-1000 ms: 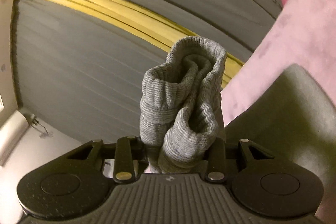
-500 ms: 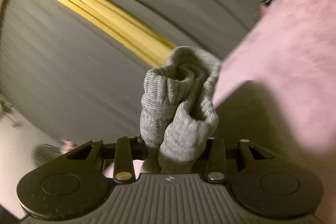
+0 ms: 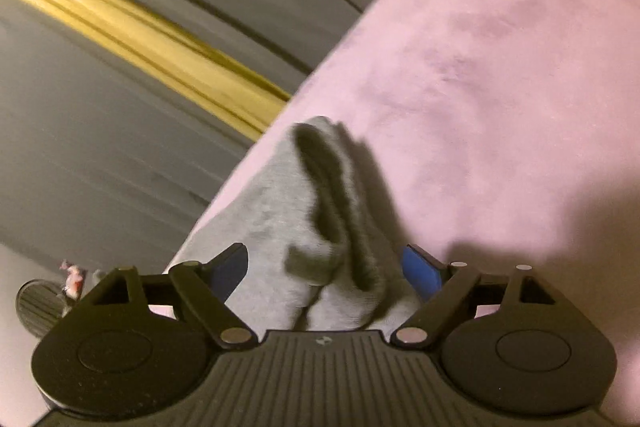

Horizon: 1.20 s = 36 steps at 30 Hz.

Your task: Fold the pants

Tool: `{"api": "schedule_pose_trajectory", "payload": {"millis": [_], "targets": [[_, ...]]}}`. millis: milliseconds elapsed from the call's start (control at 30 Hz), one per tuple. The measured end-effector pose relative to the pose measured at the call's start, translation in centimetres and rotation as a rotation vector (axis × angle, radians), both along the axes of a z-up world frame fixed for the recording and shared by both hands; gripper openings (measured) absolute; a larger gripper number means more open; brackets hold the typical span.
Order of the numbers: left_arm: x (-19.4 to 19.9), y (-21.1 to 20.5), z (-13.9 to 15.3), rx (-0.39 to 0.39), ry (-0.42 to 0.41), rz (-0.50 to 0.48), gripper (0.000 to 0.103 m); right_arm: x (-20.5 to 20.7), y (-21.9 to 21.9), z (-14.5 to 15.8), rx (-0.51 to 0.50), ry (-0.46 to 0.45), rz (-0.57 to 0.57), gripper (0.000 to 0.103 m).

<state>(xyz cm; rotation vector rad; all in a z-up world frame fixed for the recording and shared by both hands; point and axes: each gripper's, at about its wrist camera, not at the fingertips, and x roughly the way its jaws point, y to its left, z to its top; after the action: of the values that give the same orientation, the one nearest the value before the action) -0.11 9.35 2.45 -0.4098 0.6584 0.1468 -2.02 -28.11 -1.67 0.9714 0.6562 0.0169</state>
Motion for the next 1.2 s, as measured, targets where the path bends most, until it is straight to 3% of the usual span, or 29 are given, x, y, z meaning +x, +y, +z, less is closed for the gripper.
{"api": "schedule_pose_trajectory", "payload": {"millis": [67, 133, 233, 400, 467, 533, 633, 700, 867, 1000, 1200], "targets": [[-0.5, 0.2, 1.0, -0.015, -0.043, 0.027, 0.087, -0.1, 0.5, -0.3, 0.043, -0.009, 0.018, 0.088], [-0.1, 0.0, 1.5, -0.041, -0.059, -0.013, 0.091, -0.2, 0.7, -1.6, 0.089, 0.01, 0.0, 0.093], [1.3, -1.3, 1.3, -0.058, -0.011, -0.11, 0.091, 0.5, 1.5, -4.3, 0.204, 0.045, -0.016, 0.093], [4.5, -4.5, -0.9, -0.04, 0.079, -0.235, 0.093, 0.0, 1.5, -4.6, 0.192, -0.017, 0.014, 0.099], [6.0, -4.9, -2.9, -0.021, 0.153, -0.2, 0.094, -0.1, 1.6, -5.0, 0.177, -0.032, 0.034, 0.099], [6.3, -4.7, -4.3, -0.013, 0.118, -0.178, 0.097, 0.9, 1.6, -5.8, 0.166, -0.049, 0.037, 0.099], [5.6, -5.8, -4.0, 0.095, 0.063, -0.197, 0.098, 0.8, 1.5, -5.8, 0.17, -0.064, 0.044, 0.099], [5.3, -6.1, -3.7, 0.126, 0.054, -0.2, 0.098, 1.0, 0.9, -6.6, 0.204, -0.082, 0.036, 0.099], [4.4, -4.4, -3.8, -0.035, 0.09, -0.16, 0.098, 0.2, -0.2, -8.1, 0.34, -0.118, -0.013, 0.099], [3.1, -4.5, -3.6, -0.038, 0.094, -0.156, 0.098, -0.3, -0.3, -8.3, 0.369, -0.136, -0.028, 0.099], [1.8, -5.0, -3.5, -0.004, 0.1, -0.172, 0.098, -0.8, 0.6, -7.7, 0.29, -0.146, -0.02, 0.099]]}}
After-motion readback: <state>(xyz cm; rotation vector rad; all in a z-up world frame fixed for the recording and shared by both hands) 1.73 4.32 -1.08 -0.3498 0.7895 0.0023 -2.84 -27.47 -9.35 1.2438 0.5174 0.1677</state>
